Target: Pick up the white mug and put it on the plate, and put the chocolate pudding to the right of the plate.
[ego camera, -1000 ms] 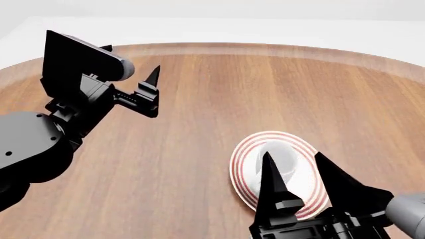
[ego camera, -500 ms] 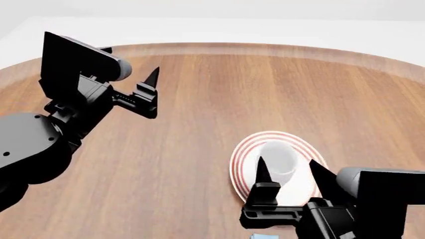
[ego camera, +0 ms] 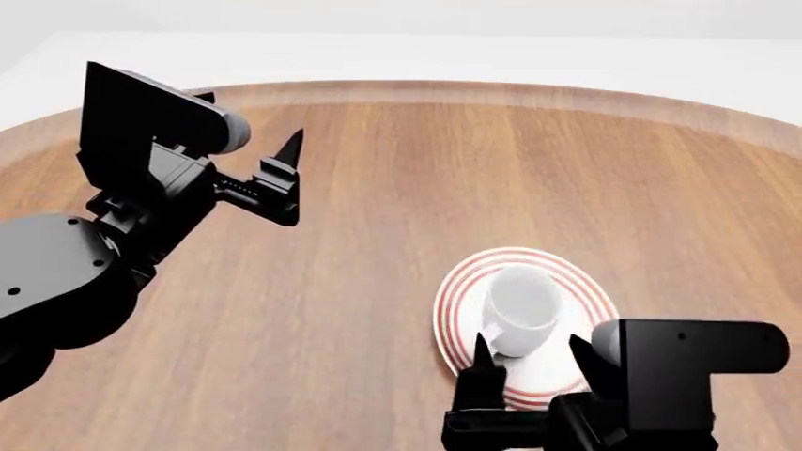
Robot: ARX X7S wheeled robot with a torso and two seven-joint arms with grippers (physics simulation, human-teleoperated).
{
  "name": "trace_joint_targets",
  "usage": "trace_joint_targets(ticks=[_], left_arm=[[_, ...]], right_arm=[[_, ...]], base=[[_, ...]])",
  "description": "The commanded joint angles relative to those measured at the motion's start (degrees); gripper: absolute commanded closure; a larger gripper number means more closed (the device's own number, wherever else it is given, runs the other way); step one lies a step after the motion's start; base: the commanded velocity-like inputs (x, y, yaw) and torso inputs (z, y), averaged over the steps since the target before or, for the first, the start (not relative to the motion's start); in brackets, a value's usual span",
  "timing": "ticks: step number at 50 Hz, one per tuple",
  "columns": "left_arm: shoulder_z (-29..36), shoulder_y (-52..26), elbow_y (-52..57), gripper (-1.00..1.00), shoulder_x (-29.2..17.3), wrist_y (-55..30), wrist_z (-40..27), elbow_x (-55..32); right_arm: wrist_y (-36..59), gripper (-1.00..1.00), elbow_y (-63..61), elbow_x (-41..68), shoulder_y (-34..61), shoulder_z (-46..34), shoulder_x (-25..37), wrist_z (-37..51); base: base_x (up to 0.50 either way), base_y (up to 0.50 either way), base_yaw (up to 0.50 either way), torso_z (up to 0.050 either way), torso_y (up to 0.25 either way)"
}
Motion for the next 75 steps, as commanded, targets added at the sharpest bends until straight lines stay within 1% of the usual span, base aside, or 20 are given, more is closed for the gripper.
trace_joint_targets(ticks=[1, 10, 11, 16, 27, 32, 45, 48, 52, 59, 75], left_arm=[[-1.6, 0.2, -0.3, -1.0, 1.3, 0.6, 1.0, 0.6], [-1.8, 0.2, -0.4, -1.0, 1.3, 0.5, 1.1, 0.4], [-1.8, 0.3, -0.3, -1.0, 1.3, 0.5, 1.0, 0.4], [-1.8, 0.6, -0.4, -1.0, 1.3, 0.8, 1.1, 0.3], [-1.8, 0.9, -1.1, -1.0, 1.8, 0.8, 1.4, 0.3], [-1.9, 1.1, -1.2, -1.0, 1.8, 0.9, 1.5, 0.2], [-2.0, 1.6, -1.1, -1.0, 1.7, 1.0, 1.5, -0.4], [-2.0, 1.5, -1.0, -1.0, 1.8, 0.8, 1.5, -0.6], [-2.1, 1.5, -1.2, -1.0, 1.8, 0.7, 1.6, -0.8], [-2.0, 2.2, -1.7, -1.0, 2.0, 1.1, 1.8, -0.7], [-2.2, 2.8, -1.9, -1.0, 2.0, 1.4, 1.7, -0.7]], right_arm=[[-3.3, -1.0, -0.1, 1.3, 1.1, -2.0, 1.1, 0.0], [-5.0, -1.0, 0.2, 0.8, 1.0, -4.8, 1.2, 0.0], [-5.2, -1.0, 0.4, 1.7, 2.7, -7.0, 1.5, 0.0], [-4.0, -1.0, 1.5, 0.2, -3.5, -3.6, 0.0, 0.0], [0.8, -1.0, 3.0, 0.3, -10.4, 1.9, -3.8, 0.0], [5.3, -1.0, 4.1, 0.1, -16.2, 7.1, -6.0, 0.0], [11.1, -1.0, 5.6, 0.5, -25.7, 16.2, -8.9, 0.0], [10.9, -1.0, 6.1, 0.9, -26.1, 16.3, -9.2, 0.0], [9.4, -1.0, 6.7, 0.8, -25.8, 14.3, -9.2, 0.0], [10.1, -1.0, 7.7, 0.6, -27.4, 14.9, -10.0, 0.0], [14.4, -1.0, 8.2, 0.4, -31.5, 20.2, -11.3, 0.0]], base=[[0.0, 0.0, 0.0, 0.0, 0.0], [0.0, 0.0, 0.0, 0.0, 0.0], [0.0, 0.0, 0.0, 0.0, 0.0], [0.0, 0.0, 0.0, 0.0, 0.0], [0.0, 0.0, 0.0, 0.0, 0.0], [0.0, 0.0, 0.0, 0.0, 0.0], [0.0, 0.0, 0.0, 0.0, 0.0], [0.0, 0.0, 0.0, 0.0, 0.0], [0.0, 0.0, 0.0, 0.0, 0.0], [0.0, 0.0, 0.0, 0.0, 0.0], [0.0, 0.0, 0.0, 0.0, 0.0]])
